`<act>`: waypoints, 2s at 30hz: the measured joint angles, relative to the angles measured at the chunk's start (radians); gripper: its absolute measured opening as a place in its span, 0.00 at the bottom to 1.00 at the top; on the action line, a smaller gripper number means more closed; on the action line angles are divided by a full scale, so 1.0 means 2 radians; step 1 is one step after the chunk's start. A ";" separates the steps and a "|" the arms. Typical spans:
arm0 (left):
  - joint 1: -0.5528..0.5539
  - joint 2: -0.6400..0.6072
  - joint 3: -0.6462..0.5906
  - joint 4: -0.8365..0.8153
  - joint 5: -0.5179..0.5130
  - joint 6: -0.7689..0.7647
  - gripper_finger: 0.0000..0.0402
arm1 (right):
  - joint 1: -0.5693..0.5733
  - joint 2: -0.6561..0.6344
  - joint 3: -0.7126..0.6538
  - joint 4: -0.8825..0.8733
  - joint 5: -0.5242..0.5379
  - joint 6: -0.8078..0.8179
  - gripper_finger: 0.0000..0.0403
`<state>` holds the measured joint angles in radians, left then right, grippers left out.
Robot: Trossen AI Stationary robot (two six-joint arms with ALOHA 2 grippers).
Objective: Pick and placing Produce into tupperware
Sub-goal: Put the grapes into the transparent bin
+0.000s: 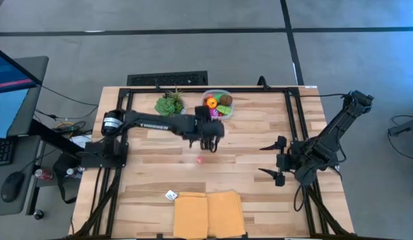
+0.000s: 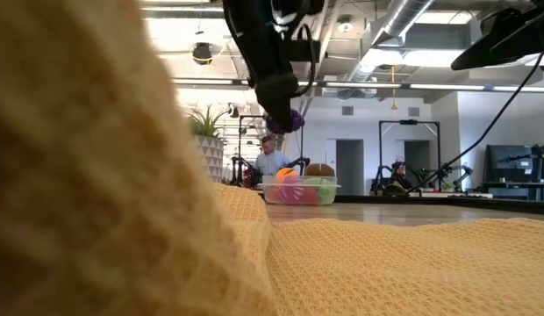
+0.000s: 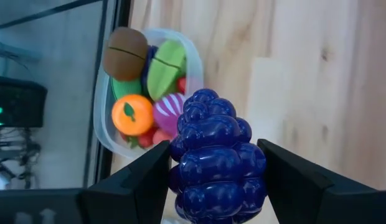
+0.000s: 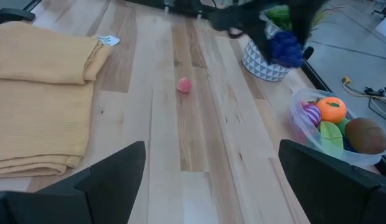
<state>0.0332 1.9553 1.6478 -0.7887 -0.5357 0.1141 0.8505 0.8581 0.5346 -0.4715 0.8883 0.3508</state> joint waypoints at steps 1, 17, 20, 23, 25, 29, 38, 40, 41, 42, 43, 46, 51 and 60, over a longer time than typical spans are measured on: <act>0.010 0.000 0.000 0.009 0.010 0.010 0.54 | 0.000 0.000 0.000 0.000 0.000 0.000 0.97; 0.153 0.006 0.000 0.113 0.188 0.079 0.54 | 0.000 0.000 0.000 0.000 0.000 0.001 0.97; 0.166 0.014 0.000 0.126 0.206 0.079 0.54 | 0.000 0.000 0.000 0.000 0.000 0.001 0.97; 0.178 0.025 -0.001 0.125 0.221 0.080 0.54 | 0.000 0.000 0.000 -0.002 0.001 0.001 0.97; 0.186 0.032 0.000 0.131 0.232 0.080 0.54 | 0.000 0.000 0.000 -0.006 0.001 0.004 0.97; 0.196 0.049 -0.001 0.133 0.245 0.080 0.54 | 0.000 0.001 0.000 -0.017 0.002 0.018 0.97; 0.203 0.063 -0.001 0.129 0.255 0.080 0.54 | -0.005 0.031 0.000 -0.025 0.005 0.034 0.97; 0.204 0.064 -0.001 0.132 0.254 0.080 0.54 | -0.008 0.039 0.000 -0.026 0.005 0.034 0.97; 0.205 0.064 -0.001 0.130 0.254 0.080 0.54 | -0.009 0.042 0.000 -0.025 0.006 0.034 0.97; 0.206 0.064 -0.001 0.130 0.253 0.080 0.54 | -0.010 0.046 0.000 -0.023 0.006 0.034 0.97; 0.208 0.064 -0.001 0.129 0.253 0.079 0.54 | -0.012 0.049 0.000 -0.024 0.005 0.034 0.97; 0.212 0.064 -0.001 0.120 0.253 0.075 0.54 | -0.015 0.056 0.000 -0.022 0.006 0.034 0.97; 0.219 0.064 -0.001 0.108 0.252 0.066 0.54 | -0.014 0.056 0.000 -0.022 0.005 0.035 0.97; 0.223 0.064 -0.006 0.102 0.269 0.055 0.56 | -0.014 0.056 0.000 -0.022 0.005 0.038 0.97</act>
<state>0.4797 2.0823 1.6356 -0.5855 0.0025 0.2242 0.8227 0.9695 0.5350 -0.5159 0.8989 0.4271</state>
